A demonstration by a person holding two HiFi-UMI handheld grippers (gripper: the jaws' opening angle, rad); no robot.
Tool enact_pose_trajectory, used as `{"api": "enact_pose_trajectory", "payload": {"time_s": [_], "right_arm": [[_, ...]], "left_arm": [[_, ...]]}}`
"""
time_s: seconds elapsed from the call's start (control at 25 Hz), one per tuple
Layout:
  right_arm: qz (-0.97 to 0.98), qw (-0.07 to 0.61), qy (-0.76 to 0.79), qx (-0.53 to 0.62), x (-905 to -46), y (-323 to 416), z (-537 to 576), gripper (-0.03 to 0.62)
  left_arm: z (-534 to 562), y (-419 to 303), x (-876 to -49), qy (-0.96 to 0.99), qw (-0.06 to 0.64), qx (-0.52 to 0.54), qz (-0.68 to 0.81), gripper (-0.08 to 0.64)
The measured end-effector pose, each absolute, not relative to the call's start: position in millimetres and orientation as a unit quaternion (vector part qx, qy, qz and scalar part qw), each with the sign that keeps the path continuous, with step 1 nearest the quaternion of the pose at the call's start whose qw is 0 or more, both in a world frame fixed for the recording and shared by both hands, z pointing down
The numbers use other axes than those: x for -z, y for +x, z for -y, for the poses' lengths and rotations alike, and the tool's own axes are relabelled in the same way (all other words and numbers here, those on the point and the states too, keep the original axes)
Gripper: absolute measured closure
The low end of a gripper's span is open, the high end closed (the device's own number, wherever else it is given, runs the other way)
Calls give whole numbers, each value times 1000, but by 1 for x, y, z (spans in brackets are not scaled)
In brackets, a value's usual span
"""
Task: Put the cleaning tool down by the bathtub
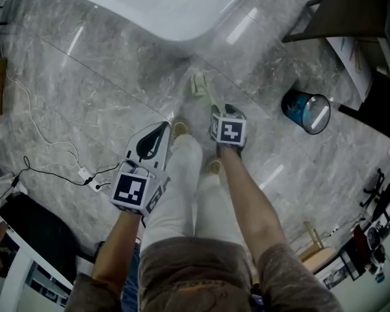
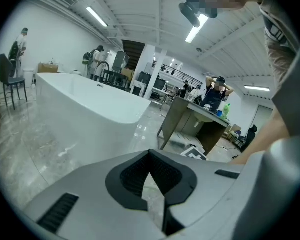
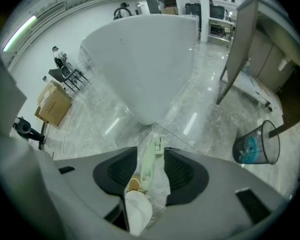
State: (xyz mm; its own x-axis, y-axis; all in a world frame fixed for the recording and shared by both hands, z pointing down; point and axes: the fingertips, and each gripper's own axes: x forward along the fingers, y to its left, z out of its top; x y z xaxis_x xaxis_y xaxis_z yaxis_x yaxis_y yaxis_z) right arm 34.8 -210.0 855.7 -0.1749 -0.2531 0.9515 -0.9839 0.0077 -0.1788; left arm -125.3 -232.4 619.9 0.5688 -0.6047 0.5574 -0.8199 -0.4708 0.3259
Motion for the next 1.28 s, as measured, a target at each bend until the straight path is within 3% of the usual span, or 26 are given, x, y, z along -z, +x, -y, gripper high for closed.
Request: {"api": "enact_pose_trajectory", "payload": {"time_s": [0.2,1.28], "right_arm": [[617,366,519,-464,-805,42,201,582],[808,191,405,-383,-422,21,116,586]], "left_arm": [[227,-121,-589,839,276,-187,431,557],[115,-64,-357,849,307,-179,391,557]]}}
